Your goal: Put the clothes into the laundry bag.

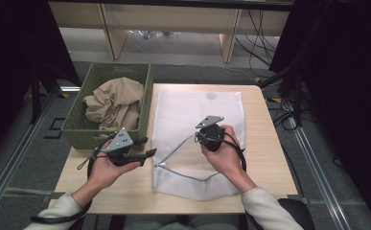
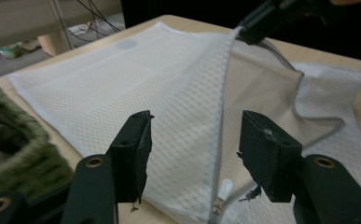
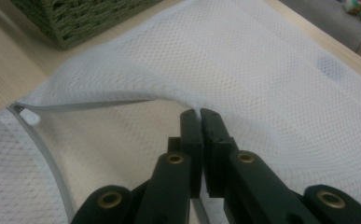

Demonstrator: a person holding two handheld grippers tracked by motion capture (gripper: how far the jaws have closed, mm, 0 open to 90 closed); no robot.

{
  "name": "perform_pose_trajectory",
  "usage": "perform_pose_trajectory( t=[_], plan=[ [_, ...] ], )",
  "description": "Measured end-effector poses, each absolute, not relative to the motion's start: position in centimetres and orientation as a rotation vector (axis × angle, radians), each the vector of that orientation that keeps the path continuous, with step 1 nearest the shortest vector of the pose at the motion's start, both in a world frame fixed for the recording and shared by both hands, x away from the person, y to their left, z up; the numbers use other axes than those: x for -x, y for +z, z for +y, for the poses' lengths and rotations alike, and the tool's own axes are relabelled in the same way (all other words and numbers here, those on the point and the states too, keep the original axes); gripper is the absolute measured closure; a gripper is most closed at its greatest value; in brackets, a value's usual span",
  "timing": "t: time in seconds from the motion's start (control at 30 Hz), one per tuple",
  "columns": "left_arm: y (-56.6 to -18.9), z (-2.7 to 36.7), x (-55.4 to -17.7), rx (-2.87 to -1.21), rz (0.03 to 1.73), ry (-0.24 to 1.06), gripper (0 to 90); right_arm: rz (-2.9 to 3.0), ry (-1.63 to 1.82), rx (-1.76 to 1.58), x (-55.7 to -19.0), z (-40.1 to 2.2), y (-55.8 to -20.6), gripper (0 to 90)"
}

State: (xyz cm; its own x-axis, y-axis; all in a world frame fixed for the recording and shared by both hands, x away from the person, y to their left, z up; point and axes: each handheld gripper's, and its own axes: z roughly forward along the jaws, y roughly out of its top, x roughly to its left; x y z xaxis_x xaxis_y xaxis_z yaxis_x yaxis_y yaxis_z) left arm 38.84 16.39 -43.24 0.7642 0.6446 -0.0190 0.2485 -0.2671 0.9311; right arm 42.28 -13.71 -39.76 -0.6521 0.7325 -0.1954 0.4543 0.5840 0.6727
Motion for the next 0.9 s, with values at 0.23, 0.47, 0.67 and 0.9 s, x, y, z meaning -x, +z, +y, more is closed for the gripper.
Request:
perform_pose_trajectory(
  t=[0.23, 0.47, 0.67, 0.9],
  plan=[
    [-40.0, 18.8, -40.7, -1.791, 0.74, 0.581, 37.0, 2.359, 0.816, -0.939, -42.3, -13.3, -39.3, 89.6],
    [-37.9, 20.7, -45.1, -1.812, 0.798, 0.71, 25.3, 2.366, 0.814, -0.924, -42.4, -13.4, -39.3, 89.5],
    [-37.4, 21.4, -48.7, -1.85, 0.908, 0.73, 20.2, 2.353, 0.827, -0.973, -42.2, -13.4, -39.2, 89.6],
    [-37.5, 22.3, -53.0, -1.902, 1.023, 0.744, 12.6, 2.358, 0.824, -0.961, -42.4, -13.6, -39.2, 89.6]
  ],
)
